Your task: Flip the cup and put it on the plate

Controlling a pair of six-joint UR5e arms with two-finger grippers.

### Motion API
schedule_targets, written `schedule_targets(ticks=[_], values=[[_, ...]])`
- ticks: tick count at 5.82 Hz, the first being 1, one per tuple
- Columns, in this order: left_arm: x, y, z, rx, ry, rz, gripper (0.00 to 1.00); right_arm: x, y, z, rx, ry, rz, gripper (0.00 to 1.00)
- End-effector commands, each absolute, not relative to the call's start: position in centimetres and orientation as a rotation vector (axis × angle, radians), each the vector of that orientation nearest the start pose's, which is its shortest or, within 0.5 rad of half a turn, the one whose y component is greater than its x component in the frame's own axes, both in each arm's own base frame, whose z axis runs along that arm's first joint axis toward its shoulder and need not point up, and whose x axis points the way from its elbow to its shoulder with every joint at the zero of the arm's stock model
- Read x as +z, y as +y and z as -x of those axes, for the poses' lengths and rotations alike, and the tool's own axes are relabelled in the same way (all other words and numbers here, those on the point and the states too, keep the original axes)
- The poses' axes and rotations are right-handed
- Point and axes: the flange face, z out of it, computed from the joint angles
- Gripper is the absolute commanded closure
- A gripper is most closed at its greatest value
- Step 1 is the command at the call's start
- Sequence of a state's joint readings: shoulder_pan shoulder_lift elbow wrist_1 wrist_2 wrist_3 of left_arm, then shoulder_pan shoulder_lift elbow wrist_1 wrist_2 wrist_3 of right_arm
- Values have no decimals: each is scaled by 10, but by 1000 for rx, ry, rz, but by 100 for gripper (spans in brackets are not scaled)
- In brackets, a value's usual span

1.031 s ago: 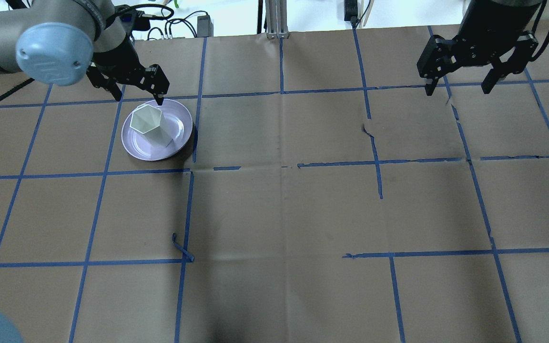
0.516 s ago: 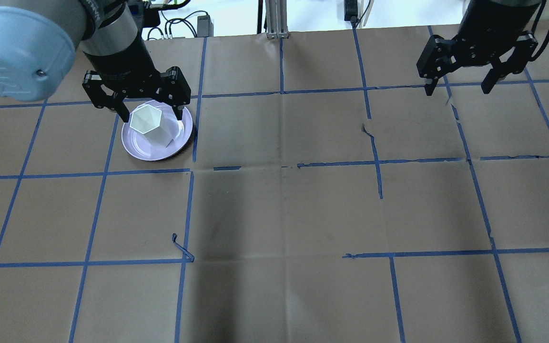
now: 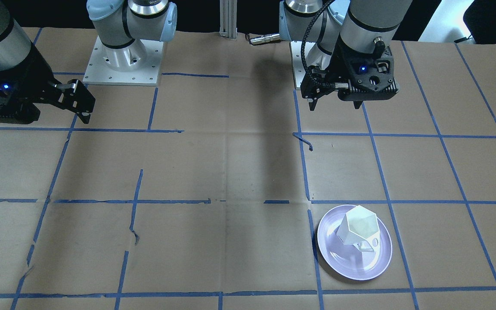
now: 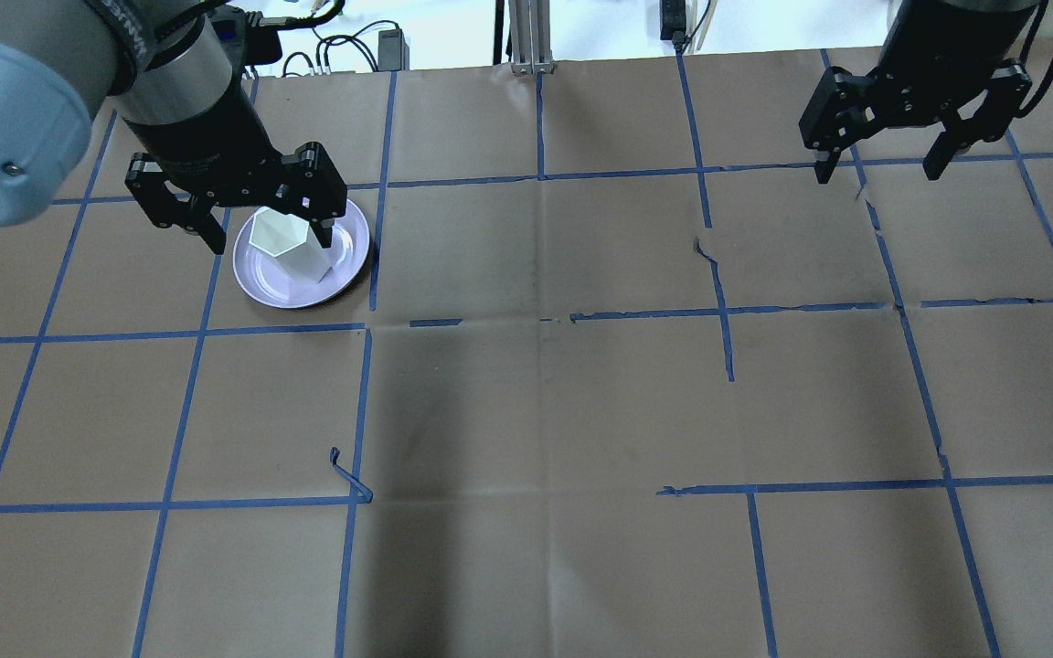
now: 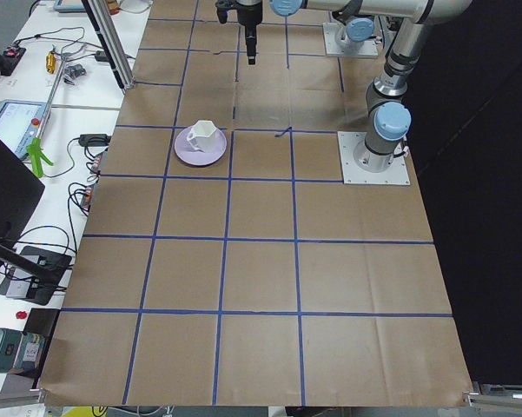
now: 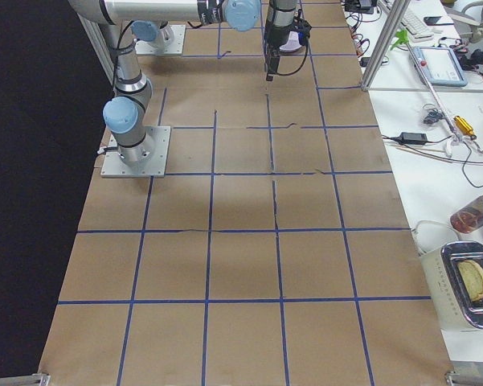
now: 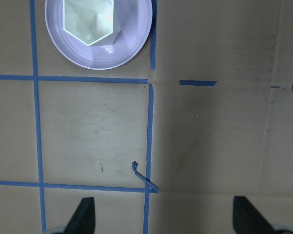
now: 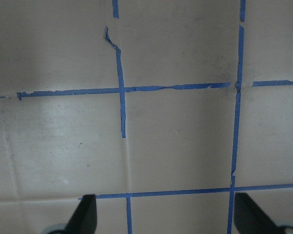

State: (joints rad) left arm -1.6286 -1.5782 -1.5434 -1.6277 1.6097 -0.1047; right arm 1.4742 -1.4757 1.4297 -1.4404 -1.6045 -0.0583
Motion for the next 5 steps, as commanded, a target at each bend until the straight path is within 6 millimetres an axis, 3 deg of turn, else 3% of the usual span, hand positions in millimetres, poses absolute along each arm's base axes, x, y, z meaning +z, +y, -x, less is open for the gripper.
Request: schedule_targets(ticks=[1,5], values=[[496,-487,144,42,3102,115,1,496,-533,-79,137,3165,-58,0],[497,-486,147,42,3125,115,1,496,-533,-79,135,3165,-58,0]])
